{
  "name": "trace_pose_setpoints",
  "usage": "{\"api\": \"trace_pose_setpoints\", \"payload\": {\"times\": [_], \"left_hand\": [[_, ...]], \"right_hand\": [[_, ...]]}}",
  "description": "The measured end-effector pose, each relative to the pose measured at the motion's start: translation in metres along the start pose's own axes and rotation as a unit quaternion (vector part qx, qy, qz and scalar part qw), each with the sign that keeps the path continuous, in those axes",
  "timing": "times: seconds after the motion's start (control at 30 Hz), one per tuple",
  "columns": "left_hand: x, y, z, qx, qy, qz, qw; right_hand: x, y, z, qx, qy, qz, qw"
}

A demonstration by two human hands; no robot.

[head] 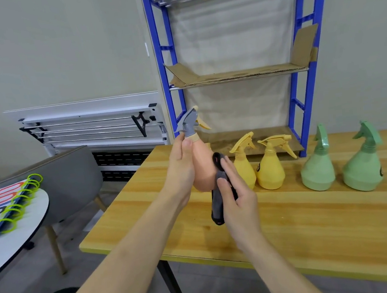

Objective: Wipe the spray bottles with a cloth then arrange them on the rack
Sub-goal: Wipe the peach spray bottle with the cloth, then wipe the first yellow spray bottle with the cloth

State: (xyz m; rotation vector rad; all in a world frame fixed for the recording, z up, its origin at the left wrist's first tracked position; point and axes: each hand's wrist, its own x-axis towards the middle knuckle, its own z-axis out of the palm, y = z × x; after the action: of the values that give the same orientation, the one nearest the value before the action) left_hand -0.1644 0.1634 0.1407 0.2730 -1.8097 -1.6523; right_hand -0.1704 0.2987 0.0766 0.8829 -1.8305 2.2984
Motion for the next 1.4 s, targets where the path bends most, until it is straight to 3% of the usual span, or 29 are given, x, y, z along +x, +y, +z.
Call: {"api": "trace_pose_setpoints", "payload": {"times": [0.2,0.6,0.93,1.4], "left_hand": [[-0.007,-0.007,0.001,-0.028,0.018,-0.019,0.999],[-0.01,-0.008,-0.004,-0.054,-0.014,0.015,0.998],[0.001,-0.039,-0.023,-0.082,0.068,-0.045,0.993],[0.037,-0.077,-0.072,0.108,0.128,-0.062,0.984]], "right_hand": [[0.001,-0.003,-0.001,-0.051,-0.021,-0.034,0.998],[0.006,0.005,-0.001,-0.033,-0.03,0.018,0.999],[0.018,0.033,0.005,-0.081,-0.076,0.048,0.993],[0.037,0.053,0.002,-0.112,-0.057,0.086,0.988]]}}
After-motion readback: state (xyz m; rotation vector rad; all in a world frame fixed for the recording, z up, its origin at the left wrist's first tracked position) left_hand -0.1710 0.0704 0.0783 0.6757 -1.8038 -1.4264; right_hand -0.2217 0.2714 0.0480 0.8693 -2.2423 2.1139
